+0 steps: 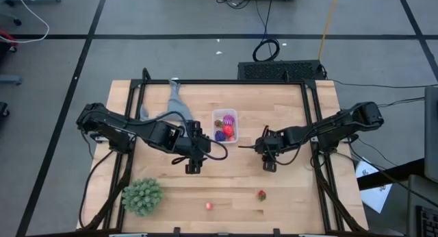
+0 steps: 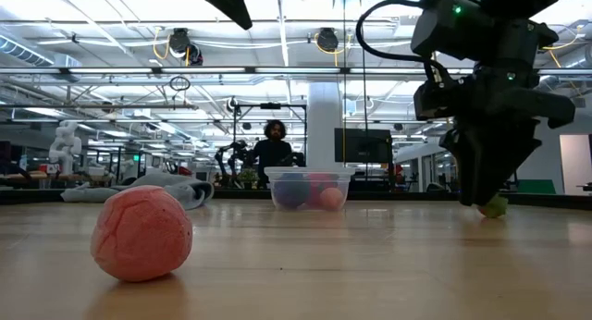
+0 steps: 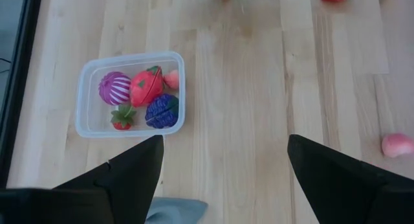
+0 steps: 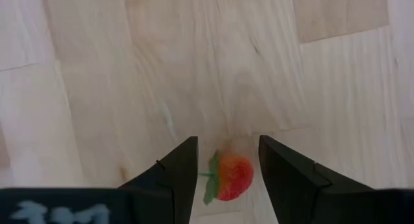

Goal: Pick and placing Produce into tupperware
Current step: Put the top red strawberry into the transparent bin

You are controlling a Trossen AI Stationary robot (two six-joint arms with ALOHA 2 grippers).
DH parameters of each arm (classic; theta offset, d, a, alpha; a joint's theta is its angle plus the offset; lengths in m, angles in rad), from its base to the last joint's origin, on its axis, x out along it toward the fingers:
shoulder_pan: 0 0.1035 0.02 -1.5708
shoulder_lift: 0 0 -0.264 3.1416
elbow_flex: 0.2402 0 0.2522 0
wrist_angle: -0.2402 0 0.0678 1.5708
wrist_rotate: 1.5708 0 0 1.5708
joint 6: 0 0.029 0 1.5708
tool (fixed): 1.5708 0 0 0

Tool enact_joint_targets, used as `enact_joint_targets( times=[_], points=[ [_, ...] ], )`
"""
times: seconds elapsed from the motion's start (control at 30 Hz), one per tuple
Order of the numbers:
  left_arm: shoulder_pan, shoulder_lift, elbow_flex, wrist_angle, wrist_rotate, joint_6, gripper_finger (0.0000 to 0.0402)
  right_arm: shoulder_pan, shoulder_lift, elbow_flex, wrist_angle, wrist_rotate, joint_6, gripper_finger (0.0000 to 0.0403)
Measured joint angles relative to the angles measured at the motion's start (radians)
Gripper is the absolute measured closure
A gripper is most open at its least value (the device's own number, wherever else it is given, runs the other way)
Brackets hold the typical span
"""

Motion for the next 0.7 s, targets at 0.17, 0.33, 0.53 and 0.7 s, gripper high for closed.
enact_joint_targets(
  times=[0.17, 0.33, 0.53, 0.7],
  points=[
    [0.0, 0.0, 0.0, -0.001, 0.0, 0.0, 0.0066, 0.0, 0.0, 0.0, -0.011, 0.0, -0.002, 0.0248],
    [0.0, 0.0, 0.0, -0.001, 0.0, 0.005, 0.0066, -0.013, 0.0, 0.0, -0.008, 0.0, -0.027, 0.0248],
    [0.0, 0.0, 0.0, 0.0, 0.0, 0.004, 0.0066, -0.045, 0.0, 0.045, -0.013, 0.0, -0.105, 0.0248],
    [0.0, 0.0, 0.0, -0.001, 0.0, 0.004, 0.0066, -0.057, -0.001, 0.134, -0.052, 0.0, -0.209, 0.0248]
  ],
)
